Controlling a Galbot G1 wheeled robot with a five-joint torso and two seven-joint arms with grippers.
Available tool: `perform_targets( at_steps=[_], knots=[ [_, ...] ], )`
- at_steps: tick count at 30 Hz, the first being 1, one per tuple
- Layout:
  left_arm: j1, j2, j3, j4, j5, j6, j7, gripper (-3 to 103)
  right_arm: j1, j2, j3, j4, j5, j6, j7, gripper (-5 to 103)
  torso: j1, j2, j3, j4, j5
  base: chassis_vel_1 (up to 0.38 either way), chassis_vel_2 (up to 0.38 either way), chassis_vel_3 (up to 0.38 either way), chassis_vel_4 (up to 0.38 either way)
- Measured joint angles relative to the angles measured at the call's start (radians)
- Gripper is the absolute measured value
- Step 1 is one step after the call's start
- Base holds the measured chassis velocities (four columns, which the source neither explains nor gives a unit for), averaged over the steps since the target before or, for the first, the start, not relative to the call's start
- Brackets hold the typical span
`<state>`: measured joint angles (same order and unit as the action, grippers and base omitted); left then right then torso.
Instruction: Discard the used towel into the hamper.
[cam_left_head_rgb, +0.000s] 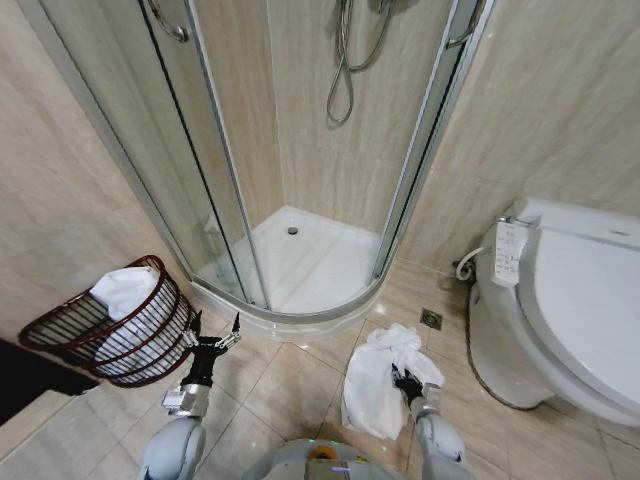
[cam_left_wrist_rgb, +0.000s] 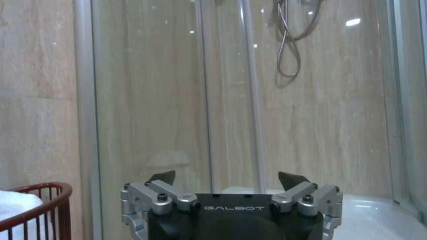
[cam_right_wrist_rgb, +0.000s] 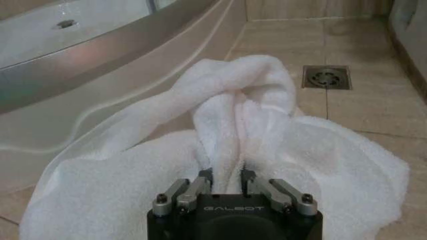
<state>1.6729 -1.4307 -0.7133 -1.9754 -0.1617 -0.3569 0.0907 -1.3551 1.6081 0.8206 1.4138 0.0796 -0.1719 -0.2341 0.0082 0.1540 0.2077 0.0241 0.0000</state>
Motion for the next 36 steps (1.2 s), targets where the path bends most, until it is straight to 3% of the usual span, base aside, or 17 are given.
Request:
perform_targets(
  at_steps=[2,5,10,17,25,31,34,36],
  knots=[
    [0.0,-0.003,0.003,0.0,0.002,0.0,0.002,100,-0.004,0.0,0.002,-0.001,0.0,0.016,-0.003,12,0.0,0.0,0.0,0.0,0.0,0.0,0.0,0.0,0.0],
    [0.0,-0.005,0.004,0.0,0.002,-0.001,0.003,100,-0.013,0.0,0.003,0.005,-0.002,0.029,-0.009,4,0.0,0.0,0.0,0.0001,0.0001,0.0,0.0,0.0,0.0],
    [0.004,-0.008,0.003,0.0,0.003,-0.006,0.003,100,-0.036,0.0,0.0,0.055,-0.011,0.06,-0.012,4,0.0,0.0,0.0,0.0,0.0,0.0,0.0,0.0,0.0],
    [0.014,-0.011,0.008,0.002,-0.003,-0.022,0.0,100,-0.081,0.0,-0.012,0.16,-0.061,0.163,-0.002,4,0.0,0.0,0.0,0.0002,0.0002,0.0,0.0,0.0,0.0],
    [0.014,-0.016,0.013,0.008,-0.007,-0.028,-0.003,100,-0.19,0.0,-0.018,0.447,-0.084,0.24,-0.012,4,0.0,0.0,0.0,0.0,0.0001,0.0,0.0,0.0,0.0],
    [0.015,-0.015,0.013,0.01,-0.016,-0.036,-0.003,100,-0.258,0.0,-0.014,0.669,-0.091,0.232,-0.012,4,0.0,0.0,0.0,0.0,0.0002,0.0,0.0,0.0,0.0],
    [0.015,-0.015,0.013,0.01,-0.02,-0.038,-0.004,100,-0.268,0.0,-0.008,0.755,-0.102,0.199,-0.014,4,0.0,0.0,0.0,0.0,0.0001,0.0,0.0,0.0,0.0],
    [0.014,-0.015,0.013,0.01,-0.028,-0.041,-0.004,100,-0.265,0.0,0.001,0.851,-0.107,0.132,-0.015,4,0.0,0.0,0.0,0.0,0.0001,0.0,0.0,0.0,0.0]
  ],
)
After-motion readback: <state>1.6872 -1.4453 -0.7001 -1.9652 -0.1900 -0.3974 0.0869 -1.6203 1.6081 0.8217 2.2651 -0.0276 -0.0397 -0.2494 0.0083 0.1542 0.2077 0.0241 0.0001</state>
